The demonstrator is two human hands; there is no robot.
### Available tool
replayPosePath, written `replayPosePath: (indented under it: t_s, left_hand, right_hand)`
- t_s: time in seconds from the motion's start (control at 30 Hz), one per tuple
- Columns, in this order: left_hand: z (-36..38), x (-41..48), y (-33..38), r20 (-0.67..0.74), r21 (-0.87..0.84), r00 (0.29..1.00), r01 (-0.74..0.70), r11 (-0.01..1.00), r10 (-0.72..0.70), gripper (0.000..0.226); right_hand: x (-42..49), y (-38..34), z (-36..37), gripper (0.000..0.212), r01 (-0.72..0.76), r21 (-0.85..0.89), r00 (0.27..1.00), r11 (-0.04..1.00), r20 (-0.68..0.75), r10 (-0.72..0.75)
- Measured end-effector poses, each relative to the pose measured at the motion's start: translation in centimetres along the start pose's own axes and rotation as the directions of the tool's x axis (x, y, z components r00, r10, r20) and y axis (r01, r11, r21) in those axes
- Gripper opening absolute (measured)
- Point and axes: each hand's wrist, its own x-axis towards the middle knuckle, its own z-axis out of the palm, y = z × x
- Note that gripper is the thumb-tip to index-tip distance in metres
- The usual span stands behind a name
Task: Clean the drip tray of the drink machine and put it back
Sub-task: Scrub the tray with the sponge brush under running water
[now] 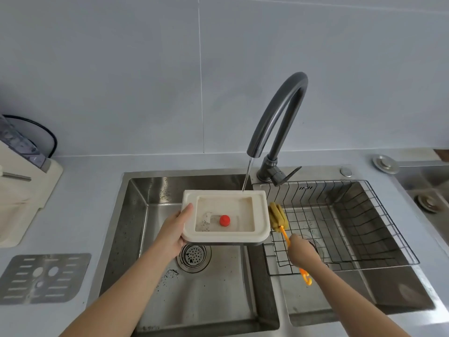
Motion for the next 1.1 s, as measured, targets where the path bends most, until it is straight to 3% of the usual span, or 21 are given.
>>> replayPosePath:
  t_s: [0.27,0.4,0.53,0.63,0.8,0.97,1.1]
  left_hand:
    - [-0.1,0.0,0.1,0.016,-0.03,1.0,0.0,1.0,0.0,0.034]
    - [0.0,0.1,-0.2,0.022,-0.02,1.0,-0.014,1.0,0.015,0.031]
    - [0.6,0.3,-0.4,0.038,0.006,0.999,-0.006,1.0,0.006,0.024]
    - [1.4,0.3,-0.5,0.042,0.02,0.999,-0.008,1.0,0.007,0.013]
    - [2.2,0.4,-0.4,0.065,0.049,0.998,-0.027,0.998,0.023,0.016]
    - [2.7,1.0,-0.1,0.113,0.064,0.993,-0.033,0.997,0.026,0.016]
    - [3.0,1.4,0.3,0.141,0.047,0.989,-0.038,0.998,0.031,0.029]
  right_hand:
    - [-4.3,2.5,-4.8,0.026,0.023,0.281,0.996,0.959,-0.091,0.002]
    - [-8.9,3.2,-6.9,0.018,0.201,0.387,0.965,0.9,-0.238,-0.113]
    - [-12.1,2.7,-7.8,0.019,0.437,0.215,0.865,0.874,-0.366,-0.343]
    - [-12.9,1.9,-8.0,0.024,0.549,-0.006,0.78,0.836,-0.355,-0.515]
    - [-12.8,0.6,-8.9,0.032,0.466,-0.364,0.784,0.806,-0.253,-0.567]
    - [-12.7,-1.4,-10.3,0.043,0.443,-0.459,0.795,0.77,-0.196,-0.574]
    - [-12.4,-2.9,-10.6,0.052,0.44,-0.513,0.79,0.737,-0.17,-0.589]
